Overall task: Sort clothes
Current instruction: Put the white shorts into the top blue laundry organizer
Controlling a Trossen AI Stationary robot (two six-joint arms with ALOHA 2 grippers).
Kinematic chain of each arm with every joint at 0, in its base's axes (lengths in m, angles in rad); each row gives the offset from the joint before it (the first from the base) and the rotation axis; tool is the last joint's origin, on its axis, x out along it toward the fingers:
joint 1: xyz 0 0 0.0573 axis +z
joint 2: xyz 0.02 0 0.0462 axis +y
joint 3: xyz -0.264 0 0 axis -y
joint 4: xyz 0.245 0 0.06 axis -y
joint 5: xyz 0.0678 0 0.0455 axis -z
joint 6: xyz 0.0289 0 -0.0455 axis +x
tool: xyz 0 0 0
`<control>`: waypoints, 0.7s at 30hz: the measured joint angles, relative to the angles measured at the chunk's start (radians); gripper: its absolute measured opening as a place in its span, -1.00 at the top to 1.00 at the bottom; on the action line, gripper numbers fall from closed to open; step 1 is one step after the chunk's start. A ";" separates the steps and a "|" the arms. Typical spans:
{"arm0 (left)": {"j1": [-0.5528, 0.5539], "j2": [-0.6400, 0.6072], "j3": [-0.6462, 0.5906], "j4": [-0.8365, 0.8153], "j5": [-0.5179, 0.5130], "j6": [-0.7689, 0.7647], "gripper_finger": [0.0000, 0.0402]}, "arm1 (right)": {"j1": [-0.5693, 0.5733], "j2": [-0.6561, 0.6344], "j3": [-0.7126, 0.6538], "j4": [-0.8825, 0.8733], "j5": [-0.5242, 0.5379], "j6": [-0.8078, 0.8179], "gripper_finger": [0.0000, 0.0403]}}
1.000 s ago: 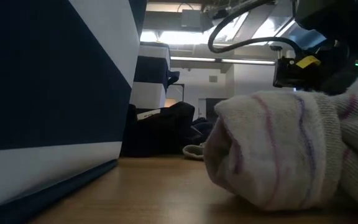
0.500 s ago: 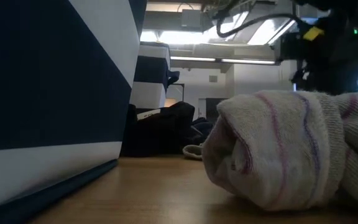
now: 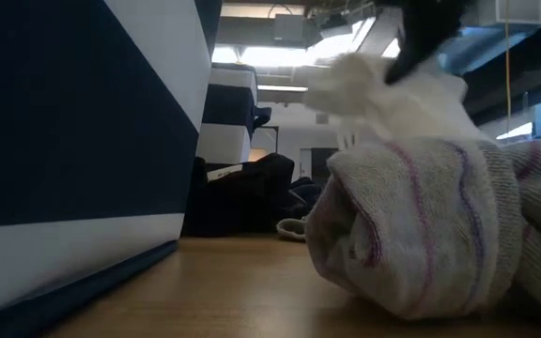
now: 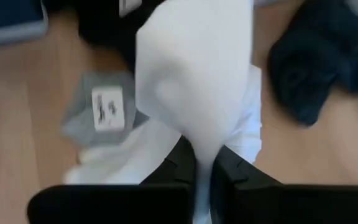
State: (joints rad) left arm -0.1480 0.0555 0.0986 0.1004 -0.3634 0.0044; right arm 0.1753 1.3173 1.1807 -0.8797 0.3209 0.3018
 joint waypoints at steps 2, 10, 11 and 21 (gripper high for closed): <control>0.000 -0.001 0.000 -0.003 0.000 -0.002 0.70 | -0.026 0.001 0.069 -0.016 0.003 -0.041 0.91; 0.000 0.000 0.000 -0.007 0.000 -0.004 0.70 | -0.129 0.002 0.275 0.017 0.143 -0.237 0.90; 0.000 0.000 0.000 -0.008 0.000 -0.005 0.70 | -0.145 0.003 0.287 0.042 0.151 -0.257 0.90; 0.000 0.000 0.000 -0.015 0.000 -0.011 0.70 | -0.258 0.009 0.305 0.427 0.128 -0.465 0.90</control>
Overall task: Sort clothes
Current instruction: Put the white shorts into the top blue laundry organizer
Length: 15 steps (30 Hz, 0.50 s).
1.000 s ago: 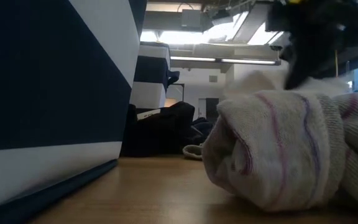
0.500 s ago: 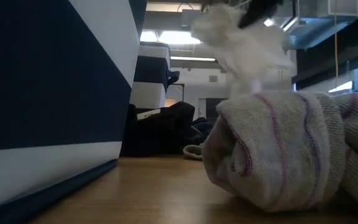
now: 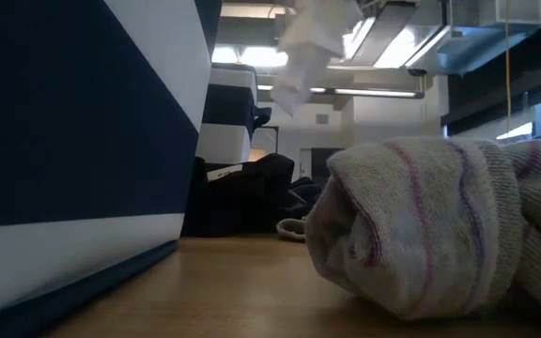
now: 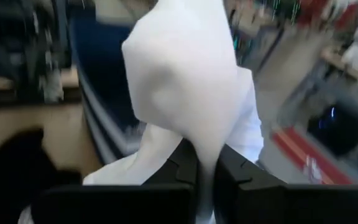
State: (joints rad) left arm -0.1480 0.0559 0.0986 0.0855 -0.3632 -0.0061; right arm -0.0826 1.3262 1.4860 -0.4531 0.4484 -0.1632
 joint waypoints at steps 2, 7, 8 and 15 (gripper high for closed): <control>0.000 0.000 0.000 0.000 0.000 0.000 0.70 | -0.017 0.006 0.000 0.098 -0.029 -0.051 0.90; 0.000 0.000 0.000 0.002 0.000 0.003 0.70 | -0.068 0.053 0.000 0.396 -0.142 -0.162 0.90; 0.000 0.000 0.000 0.001 0.000 0.003 0.70 | -0.082 0.069 0.000 0.453 -0.174 -0.173 0.90; 0.000 0.000 0.000 0.004 0.000 0.006 0.70 | -0.172 0.223 0.000 0.833 -0.379 -0.182 0.90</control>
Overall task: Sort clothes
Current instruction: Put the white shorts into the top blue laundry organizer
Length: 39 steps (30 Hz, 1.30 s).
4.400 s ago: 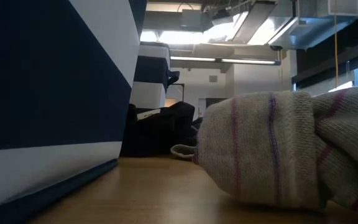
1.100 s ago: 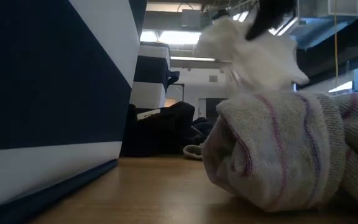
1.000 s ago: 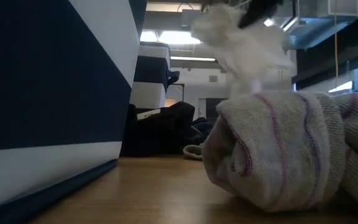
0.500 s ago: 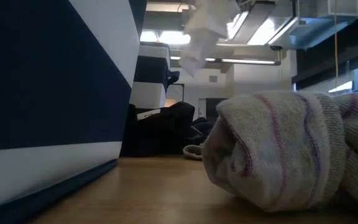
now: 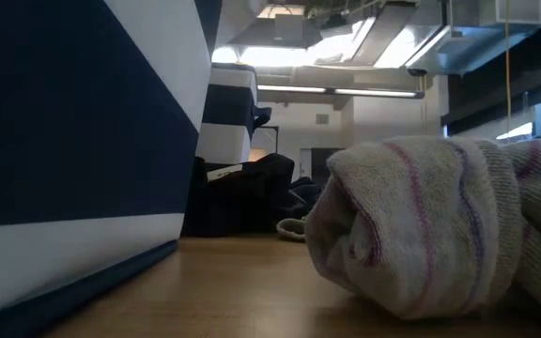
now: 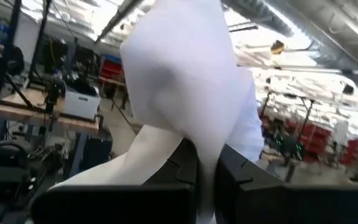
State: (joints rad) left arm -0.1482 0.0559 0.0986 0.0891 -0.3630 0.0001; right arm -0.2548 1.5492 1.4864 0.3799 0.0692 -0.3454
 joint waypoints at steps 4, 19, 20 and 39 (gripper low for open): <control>0.000 0.000 0.000 0.000 0.000 0.000 0.70 | -0.036 0.089 0.000 0.088 -0.020 0.000 0.89; 0.000 0.000 0.000 -0.007 0.000 0.000 0.70 | -0.059 0.277 -0.001 -0.058 -0.019 0.065 0.80; 0.000 0.000 0.000 -0.009 0.000 0.000 0.70 | -0.059 0.277 -0.001 -0.081 -0.019 0.075 0.80; 0.000 0.000 0.000 -0.020 0.000 -0.028 0.70 | -0.060 0.277 -0.001 -0.183 -0.049 0.243 -0.13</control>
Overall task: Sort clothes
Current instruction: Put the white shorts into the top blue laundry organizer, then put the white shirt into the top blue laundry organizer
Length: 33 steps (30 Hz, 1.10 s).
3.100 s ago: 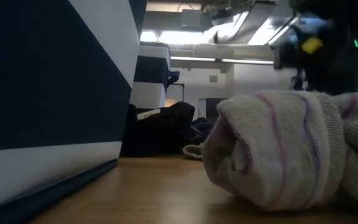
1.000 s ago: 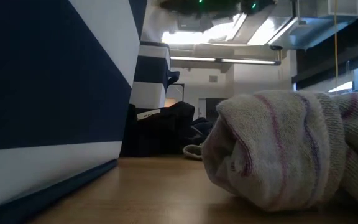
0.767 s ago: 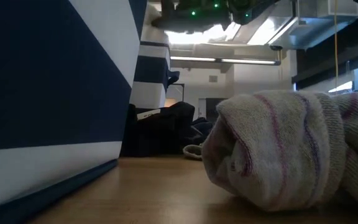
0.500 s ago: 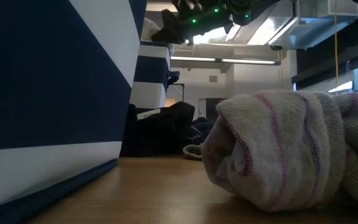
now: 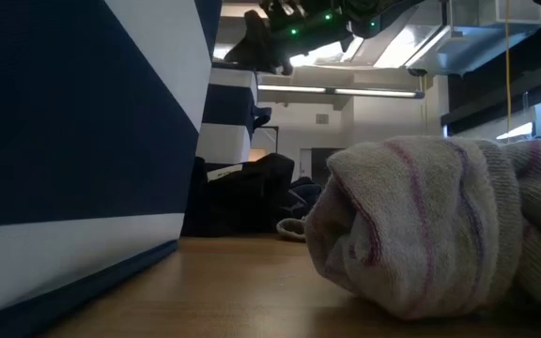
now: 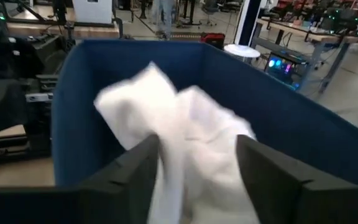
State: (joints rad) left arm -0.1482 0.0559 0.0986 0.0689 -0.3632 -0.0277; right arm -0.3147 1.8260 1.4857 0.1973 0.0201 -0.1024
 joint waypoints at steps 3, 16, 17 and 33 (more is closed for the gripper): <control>0.000 0.000 0.000 0.000 0.000 -0.002 0.70 | 0.001 -0.021 0.000 -0.018 0.030 -0.008 -0.33; 0.000 0.000 0.000 -0.006 0.000 -0.002 0.70 | 0.061 -0.187 0.150 -0.671 0.077 0.033 -0.46; 0.000 0.000 0.000 -0.006 0.000 -0.002 0.70 | 0.078 -0.202 0.160 -0.738 0.081 0.045 -0.46; 0.000 0.000 0.000 -0.025 0.000 0.009 0.70 | 0.399 -0.274 0.097 -1.292 0.161 0.395 -0.46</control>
State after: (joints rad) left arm -0.1481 0.0559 0.0986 0.0438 -0.3631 -0.0184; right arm 0.0845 1.5515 1.5824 -1.0948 0.1812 0.2924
